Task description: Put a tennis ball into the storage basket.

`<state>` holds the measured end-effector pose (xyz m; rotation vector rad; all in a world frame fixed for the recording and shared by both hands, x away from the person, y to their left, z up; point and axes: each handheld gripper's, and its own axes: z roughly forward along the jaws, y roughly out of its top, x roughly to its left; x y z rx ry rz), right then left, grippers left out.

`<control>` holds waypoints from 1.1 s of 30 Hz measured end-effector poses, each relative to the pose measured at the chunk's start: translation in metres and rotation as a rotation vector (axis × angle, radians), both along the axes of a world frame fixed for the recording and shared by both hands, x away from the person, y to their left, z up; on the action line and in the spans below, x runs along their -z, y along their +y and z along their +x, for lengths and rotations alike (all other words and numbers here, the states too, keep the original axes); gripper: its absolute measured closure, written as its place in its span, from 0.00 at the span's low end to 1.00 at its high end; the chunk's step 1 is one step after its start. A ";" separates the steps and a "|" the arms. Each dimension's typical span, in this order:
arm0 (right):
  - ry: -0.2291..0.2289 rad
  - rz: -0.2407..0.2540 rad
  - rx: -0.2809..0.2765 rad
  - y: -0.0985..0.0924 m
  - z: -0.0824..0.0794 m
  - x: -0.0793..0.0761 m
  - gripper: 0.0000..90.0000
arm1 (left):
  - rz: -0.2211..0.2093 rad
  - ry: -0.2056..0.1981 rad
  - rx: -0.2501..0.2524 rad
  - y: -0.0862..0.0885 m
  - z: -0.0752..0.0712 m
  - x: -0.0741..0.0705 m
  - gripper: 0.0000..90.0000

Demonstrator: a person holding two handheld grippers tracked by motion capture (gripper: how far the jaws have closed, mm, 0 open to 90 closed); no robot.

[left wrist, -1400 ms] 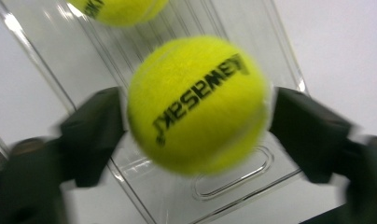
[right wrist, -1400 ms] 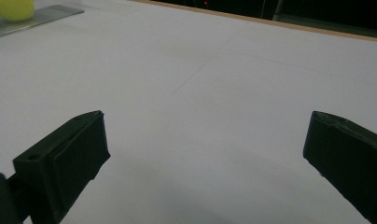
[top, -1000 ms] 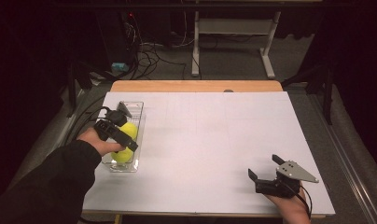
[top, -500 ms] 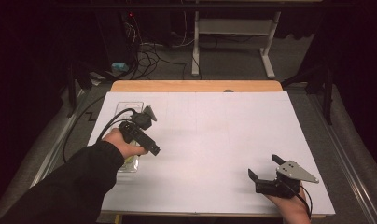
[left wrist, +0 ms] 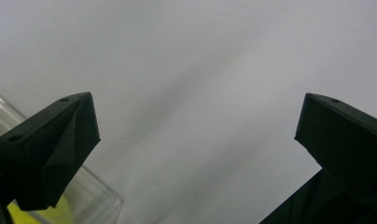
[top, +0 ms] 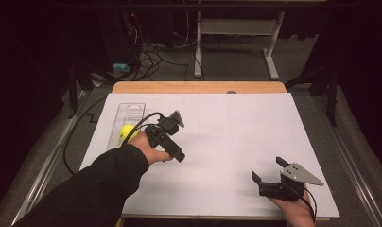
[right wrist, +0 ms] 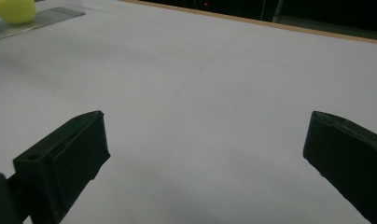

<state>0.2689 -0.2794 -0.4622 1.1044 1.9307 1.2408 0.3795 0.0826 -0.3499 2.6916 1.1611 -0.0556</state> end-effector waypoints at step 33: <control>-0.003 0.002 -0.013 0.003 -0.002 0.000 0.00 | -0.321 -0.267 -0.129 0.005 -0.038 0.088 0.01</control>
